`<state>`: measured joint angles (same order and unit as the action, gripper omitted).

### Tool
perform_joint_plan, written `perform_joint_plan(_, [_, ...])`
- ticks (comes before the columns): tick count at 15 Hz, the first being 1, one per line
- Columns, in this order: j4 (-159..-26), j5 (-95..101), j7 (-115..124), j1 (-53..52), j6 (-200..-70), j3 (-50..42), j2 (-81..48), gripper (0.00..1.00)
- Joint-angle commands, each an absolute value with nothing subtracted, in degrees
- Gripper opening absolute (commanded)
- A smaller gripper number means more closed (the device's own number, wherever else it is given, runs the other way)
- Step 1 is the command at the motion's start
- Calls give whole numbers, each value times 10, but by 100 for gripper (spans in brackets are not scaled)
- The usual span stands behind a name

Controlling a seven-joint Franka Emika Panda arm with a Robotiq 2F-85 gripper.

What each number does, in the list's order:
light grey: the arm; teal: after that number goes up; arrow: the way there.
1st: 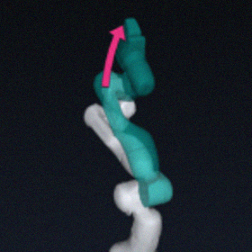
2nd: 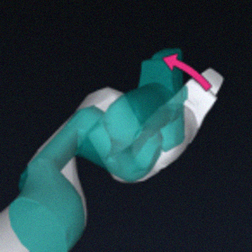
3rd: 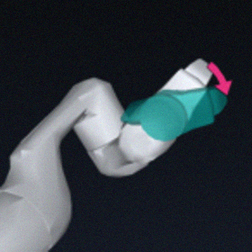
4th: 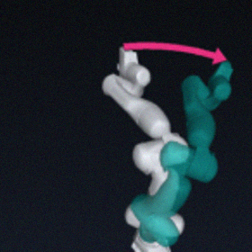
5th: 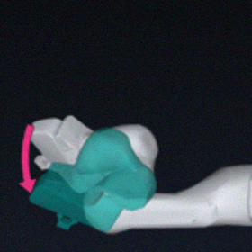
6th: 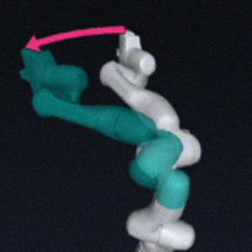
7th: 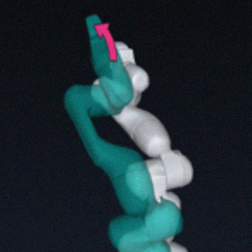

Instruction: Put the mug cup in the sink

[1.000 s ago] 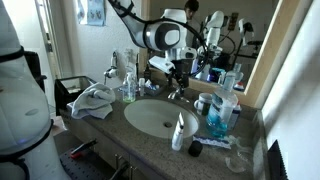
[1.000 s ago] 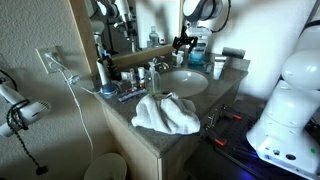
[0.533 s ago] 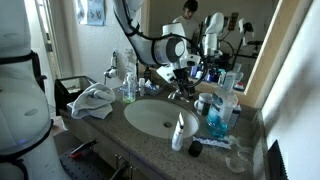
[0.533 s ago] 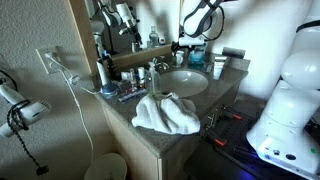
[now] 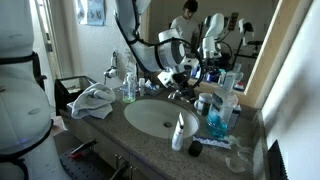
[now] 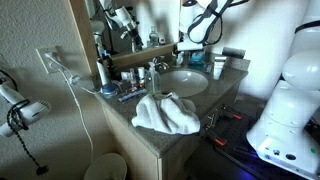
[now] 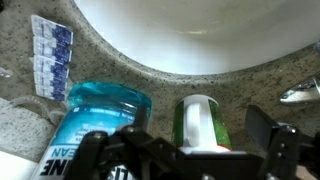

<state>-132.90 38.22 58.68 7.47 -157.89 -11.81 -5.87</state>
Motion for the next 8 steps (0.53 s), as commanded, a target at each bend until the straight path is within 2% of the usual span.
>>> perform_joint_plan(1, [-1316,417,635,71,-1598,-124,-89,100])
perform_joint_plan(8, [-1264,418,637,76,-1606,-126,-145,100])
